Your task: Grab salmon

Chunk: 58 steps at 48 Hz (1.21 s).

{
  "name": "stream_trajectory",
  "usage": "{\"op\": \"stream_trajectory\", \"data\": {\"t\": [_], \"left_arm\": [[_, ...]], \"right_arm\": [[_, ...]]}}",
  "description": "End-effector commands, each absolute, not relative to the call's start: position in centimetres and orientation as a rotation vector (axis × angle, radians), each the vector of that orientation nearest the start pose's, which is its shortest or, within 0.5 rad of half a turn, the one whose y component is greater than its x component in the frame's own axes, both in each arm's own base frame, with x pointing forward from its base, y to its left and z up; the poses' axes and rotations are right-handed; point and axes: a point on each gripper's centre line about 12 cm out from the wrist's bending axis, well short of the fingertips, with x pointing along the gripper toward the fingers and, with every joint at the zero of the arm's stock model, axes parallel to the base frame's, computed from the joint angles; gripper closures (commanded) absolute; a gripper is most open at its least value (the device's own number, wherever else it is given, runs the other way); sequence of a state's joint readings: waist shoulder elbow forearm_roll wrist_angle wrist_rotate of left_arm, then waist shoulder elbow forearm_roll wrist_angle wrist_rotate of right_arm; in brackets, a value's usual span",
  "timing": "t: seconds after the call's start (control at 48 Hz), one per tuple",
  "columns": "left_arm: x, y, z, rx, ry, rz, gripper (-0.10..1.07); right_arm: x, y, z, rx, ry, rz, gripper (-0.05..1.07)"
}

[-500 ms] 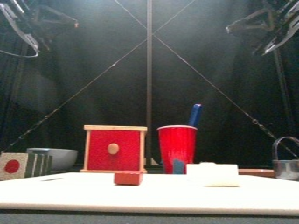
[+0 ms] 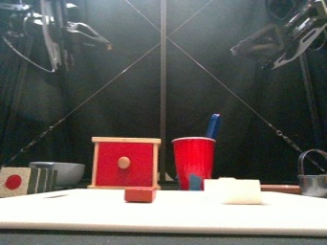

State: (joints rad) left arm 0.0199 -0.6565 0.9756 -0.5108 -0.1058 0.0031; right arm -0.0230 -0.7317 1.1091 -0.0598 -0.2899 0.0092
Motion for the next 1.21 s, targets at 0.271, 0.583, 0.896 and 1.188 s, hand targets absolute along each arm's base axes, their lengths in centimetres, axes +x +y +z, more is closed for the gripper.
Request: {"op": "stream_trajectory", "data": {"t": [0.271,0.583,0.896,1.188], "left_arm": [[31.6,1.5,25.1,-0.816,0.712,0.112,0.82],[30.6,3.8,21.1,-0.864,1.113,0.397,0.82],[31.6,0.1,22.1,-0.922,1.062,0.737,0.81],[34.4,-3.8,22.0,-1.000,0.940,0.883,0.67]], "right_arm": [[24.1,-0.7,26.9,-0.046,0.088,-0.019,0.97],[23.6,-0.7,25.2,-0.037,0.134,-0.020,0.97],[23.5,-0.9,24.5,-0.033,0.183,-0.030,0.97],[23.4,-1.5,24.1,-0.021,0.225,-0.057,0.97]]}}
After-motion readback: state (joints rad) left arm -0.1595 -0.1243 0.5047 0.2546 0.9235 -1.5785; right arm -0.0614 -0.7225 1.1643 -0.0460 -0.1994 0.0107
